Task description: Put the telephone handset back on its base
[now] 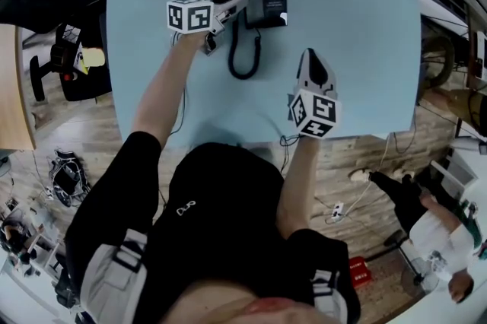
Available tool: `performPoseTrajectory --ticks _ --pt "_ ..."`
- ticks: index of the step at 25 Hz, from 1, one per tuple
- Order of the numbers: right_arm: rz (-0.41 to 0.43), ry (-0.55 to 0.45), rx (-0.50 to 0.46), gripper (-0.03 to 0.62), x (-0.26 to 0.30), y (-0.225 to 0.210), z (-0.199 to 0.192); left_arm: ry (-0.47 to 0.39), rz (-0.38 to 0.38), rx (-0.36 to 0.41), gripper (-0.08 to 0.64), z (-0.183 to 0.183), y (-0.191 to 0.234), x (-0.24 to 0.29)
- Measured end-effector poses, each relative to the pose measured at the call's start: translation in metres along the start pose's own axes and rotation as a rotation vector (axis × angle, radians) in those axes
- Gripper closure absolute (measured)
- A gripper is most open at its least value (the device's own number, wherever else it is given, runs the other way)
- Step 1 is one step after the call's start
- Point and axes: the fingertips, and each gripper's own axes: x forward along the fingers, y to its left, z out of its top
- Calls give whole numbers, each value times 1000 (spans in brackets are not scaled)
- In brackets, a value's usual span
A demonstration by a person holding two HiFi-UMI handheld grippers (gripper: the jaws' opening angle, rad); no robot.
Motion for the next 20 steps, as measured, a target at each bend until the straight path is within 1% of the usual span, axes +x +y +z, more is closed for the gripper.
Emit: performPoseTrajectory --ticks 2,4,8,10,14,16,17,20 --pt "2 -1 1 598 0 0 1 53 52 63 483 -6 3 3" --pt "6 -1 0 599 -2 -1 3 82 103 125 494 -6 3 5" --pt "7 -9 -6 599 -6 0 4 142 198 247 476 -6 2 7" --pt "8 -12 -6 598 -9 4 5 167 241 283 468 -7 2 7" --pt "19 -28 -18 598 -14 18 10 188 316 317 463 -6 6 3" --pt "27 -40 -27 599 -18 25 15 164 358 345 465 1 -1 -5" --pt "32 -48 -31 598 -20 27 18 132 358 353 468 7 -9 -11" --pt "51 -83 -33 598 -24 35 31 -8 339 351 497 37 -41 -35"
